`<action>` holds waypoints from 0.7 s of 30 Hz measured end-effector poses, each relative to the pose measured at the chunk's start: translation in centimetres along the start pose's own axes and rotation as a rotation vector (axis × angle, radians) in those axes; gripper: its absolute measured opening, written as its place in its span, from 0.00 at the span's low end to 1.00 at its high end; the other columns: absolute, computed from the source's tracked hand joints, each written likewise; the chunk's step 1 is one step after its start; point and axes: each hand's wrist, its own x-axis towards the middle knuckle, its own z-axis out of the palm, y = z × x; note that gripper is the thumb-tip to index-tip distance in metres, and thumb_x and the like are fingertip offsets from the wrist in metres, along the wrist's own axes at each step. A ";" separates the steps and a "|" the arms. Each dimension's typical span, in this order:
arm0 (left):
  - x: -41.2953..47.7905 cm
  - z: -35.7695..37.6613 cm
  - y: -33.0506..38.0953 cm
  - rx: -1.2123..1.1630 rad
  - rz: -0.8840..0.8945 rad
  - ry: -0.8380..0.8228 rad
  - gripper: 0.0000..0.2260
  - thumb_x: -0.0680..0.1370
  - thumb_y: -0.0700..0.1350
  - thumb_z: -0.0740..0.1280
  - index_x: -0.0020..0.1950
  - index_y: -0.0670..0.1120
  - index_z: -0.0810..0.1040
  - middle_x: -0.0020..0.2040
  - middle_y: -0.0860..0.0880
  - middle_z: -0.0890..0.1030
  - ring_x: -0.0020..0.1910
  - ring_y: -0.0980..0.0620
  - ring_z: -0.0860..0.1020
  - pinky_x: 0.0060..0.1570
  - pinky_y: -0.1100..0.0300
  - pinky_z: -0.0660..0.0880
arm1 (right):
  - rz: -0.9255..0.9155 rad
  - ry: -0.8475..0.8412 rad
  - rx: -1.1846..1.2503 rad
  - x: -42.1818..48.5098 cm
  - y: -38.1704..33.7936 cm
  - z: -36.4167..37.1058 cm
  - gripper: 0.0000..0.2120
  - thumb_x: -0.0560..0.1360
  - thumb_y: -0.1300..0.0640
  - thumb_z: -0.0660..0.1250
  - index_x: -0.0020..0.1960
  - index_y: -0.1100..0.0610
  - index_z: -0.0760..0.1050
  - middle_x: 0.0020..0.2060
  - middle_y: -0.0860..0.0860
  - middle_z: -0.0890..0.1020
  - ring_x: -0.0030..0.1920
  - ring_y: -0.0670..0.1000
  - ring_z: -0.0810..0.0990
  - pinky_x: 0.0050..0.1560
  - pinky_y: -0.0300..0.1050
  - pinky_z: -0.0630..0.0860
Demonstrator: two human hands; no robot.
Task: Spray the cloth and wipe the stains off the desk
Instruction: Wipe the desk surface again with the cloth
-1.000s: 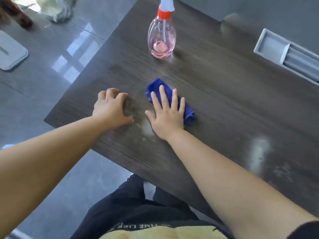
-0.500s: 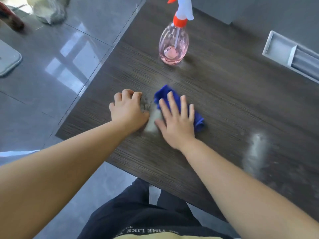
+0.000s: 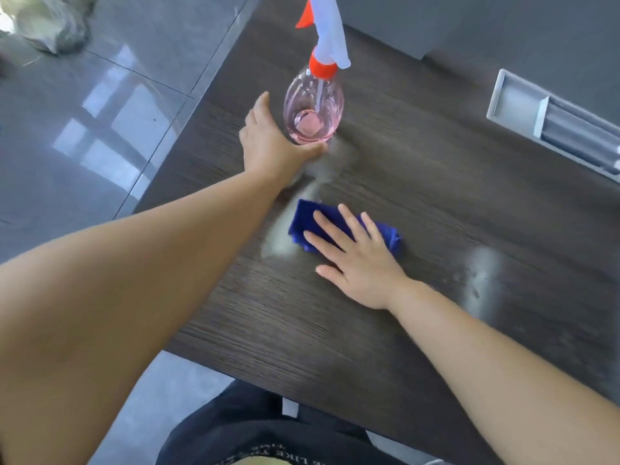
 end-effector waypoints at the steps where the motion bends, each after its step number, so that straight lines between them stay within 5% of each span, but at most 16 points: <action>1: 0.5 0.1 0.1 -0.033 0.013 -0.006 0.51 0.61 0.55 0.78 0.76 0.49 0.53 0.74 0.49 0.60 0.73 0.48 0.57 0.71 0.55 0.58 | -0.041 -0.012 -0.022 -0.5 1.9 -0.2 0.28 0.78 0.38 0.42 0.76 0.46 0.52 0.76 0.46 0.52 0.76 0.60 0.51 0.73 0.62 0.48; 4: 1.7 0.7 0.6 -0.105 0.047 -0.040 0.51 0.60 0.54 0.79 0.76 0.50 0.54 0.72 0.51 0.64 0.70 0.50 0.63 0.69 0.55 0.63 | 0.304 -0.066 0.041 0.2 5.5 -1.3 0.26 0.79 0.37 0.39 0.75 0.40 0.39 0.74 0.41 0.36 0.76 0.55 0.38 0.74 0.56 0.38; 7: 2.3 1.3 0.7 -0.166 0.055 -0.048 0.49 0.56 0.55 0.78 0.72 0.50 0.60 0.66 0.54 0.71 0.65 0.53 0.70 0.65 0.55 0.69 | 0.651 -0.044 0.146 3.3 3.3 -2.0 0.28 0.80 0.38 0.44 0.77 0.43 0.38 0.76 0.44 0.35 0.75 0.57 0.35 0.72 0.59 0.36; 9: 2.5 1.5 0.7 -0.153 0.065 -0.020 0.44 0.55 0.56 0.78 0.68 0.50 0.65 0.61 0.55 0.74 0.60 0.55 0.74 0.60 0.56 0.72 | 0.621 -0.044 0.144 3.7 0.7 -1.8 0.31 0.79 0.37 0.44 0.77 0.45 0.37 0.76 0.47 0.34 0.75 0.59 0.34 0.71 0.61 0.36; 12: 2.4 1.2 0.8 -0.078 0.091 0.006 0.36 0.59 0.55 0.77 0.63 0.49 0.67 0.57 0.55 0.74 0.55 0.56 0.74 0.52 0.61 0.72 | 0.273 -0.081 0.043 1.3 0.6 -1.4 0.32 0.75 0.34 0.36 0.76 0.44 0.37 0.74 0.44 0.34 0.75 0.57 0.35 0.73 0.60 0.36; 14: 1.9 0.4 0.1 -0.088 0.088 0.040 0.34 0.60 0.54 0.77 0.61 0.49 0.67 0.55 0.54 0.74 0.54 0.56 0.75 0.52 0.60 0.73 | 0.225 -0.066 0.020 0.8 3.1 -1.7 0.30 0.74 0.35 0.34 0.75 0.41 0.39 0.73 0.41 0.35 0.76 0.55 0.37 0.73 0.56 0.36; 19: -0.5 -3.1 -3.3 -0.072 0.035 0.122 0.34 0.60 0.54 0.77 0.61 0.49 0.67 0.57 0.54 0.74 0.56 0.56 0.74 0.53 0.62 0.71 | 0.798 0.000 0.171 7.5 5.2 -2.8 0.28 0.80 0.38 0.41 0.77 0.43 0.39 0.76 0.45 0.36 0.76 0.58 0.38 0.73 0.61 0.40; 21: -1.5 -4.7 -4.6 -0.063 0.014 0.164 0.35 0.61 0.54 0.77 0.62 0.49 0.67 0.57 0.54 0.74 0.56 0.56 0.74 0.54 0.62 0.70 | 0.811 0.043 0.189 10.5 1.9 -3.1 0.30 0.80 0.38 0.42 0.77 0.46 0.39 0.76 0.47 0.36 0.75 0.61 0.38 0.72 0.64 0.40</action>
